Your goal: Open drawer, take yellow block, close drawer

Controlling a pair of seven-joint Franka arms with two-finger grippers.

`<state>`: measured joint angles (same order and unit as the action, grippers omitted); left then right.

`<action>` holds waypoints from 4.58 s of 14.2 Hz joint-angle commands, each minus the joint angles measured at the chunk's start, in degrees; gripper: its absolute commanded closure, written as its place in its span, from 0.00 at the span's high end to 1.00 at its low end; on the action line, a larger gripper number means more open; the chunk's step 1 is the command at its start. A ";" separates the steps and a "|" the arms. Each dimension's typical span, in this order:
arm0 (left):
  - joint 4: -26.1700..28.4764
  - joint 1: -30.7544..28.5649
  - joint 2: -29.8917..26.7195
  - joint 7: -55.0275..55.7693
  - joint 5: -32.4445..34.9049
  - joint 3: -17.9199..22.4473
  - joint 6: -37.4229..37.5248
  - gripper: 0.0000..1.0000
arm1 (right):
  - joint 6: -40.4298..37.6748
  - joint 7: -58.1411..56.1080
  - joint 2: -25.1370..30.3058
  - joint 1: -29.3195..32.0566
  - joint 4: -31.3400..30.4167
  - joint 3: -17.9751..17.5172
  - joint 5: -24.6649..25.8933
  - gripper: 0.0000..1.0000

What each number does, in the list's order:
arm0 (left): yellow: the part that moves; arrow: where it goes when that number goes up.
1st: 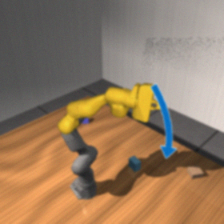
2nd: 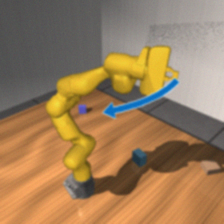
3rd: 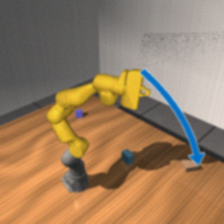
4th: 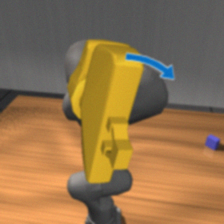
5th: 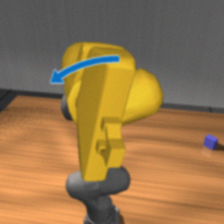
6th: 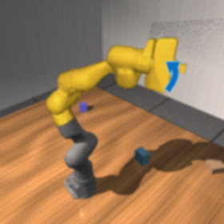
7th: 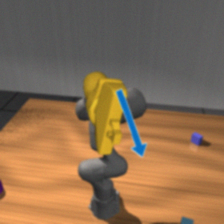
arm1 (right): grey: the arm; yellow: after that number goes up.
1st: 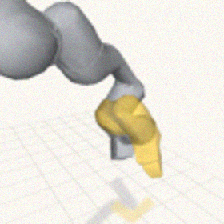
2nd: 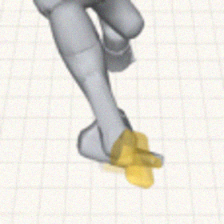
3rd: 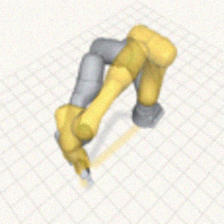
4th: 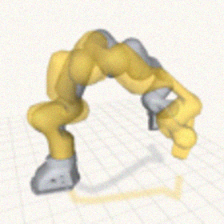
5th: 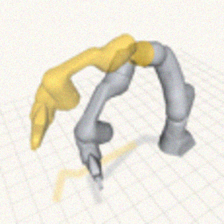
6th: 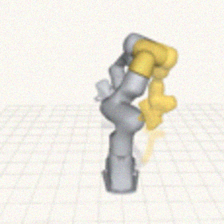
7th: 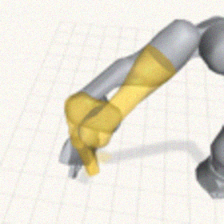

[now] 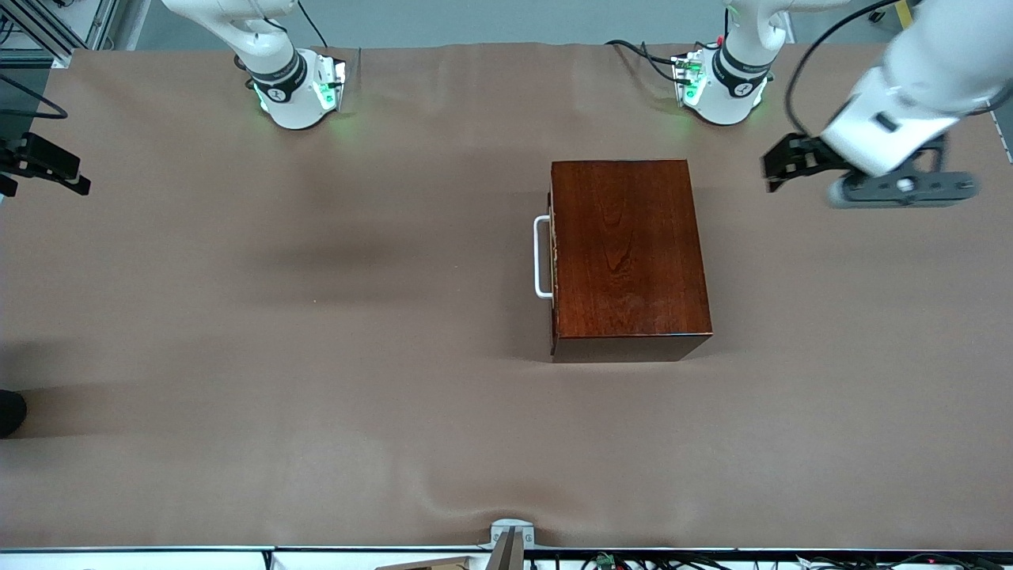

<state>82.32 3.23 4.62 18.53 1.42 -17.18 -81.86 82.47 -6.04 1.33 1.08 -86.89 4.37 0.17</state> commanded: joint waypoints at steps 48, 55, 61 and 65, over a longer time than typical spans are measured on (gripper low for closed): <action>-18.16 51.17 43.54 36.84 8.51 20.17 -15.79 1.00 | -0.03 -0.20 0.69 2.52 -0.12 -1.03 0.53 1.00; -18.60 51.26 44.33 39.48 8.07 20.08 -18.33 1.00 | -0.03 -0.20 0.69 2.43 -0.12 -1.12 0.53 1.00; -18.78 51.70 44.86 44.39 7.81 19.38 -23.96 1.00 | -0.03 -0.20 0.78 2.26 -0.03 -1.30 0.53 1.00; -19.04 52.23 45.21 46.16 6.32 19.38 -27.48 1.00 | 0.06 -0.20 0.69 2.25 -0.12 -1.30 0.45 1.00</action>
<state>65.99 54.74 47.62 63.07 8.36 2.51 -104.91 82.56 -6.03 1.33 2.35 -86.83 3.97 0.36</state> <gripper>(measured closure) 0.000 0.000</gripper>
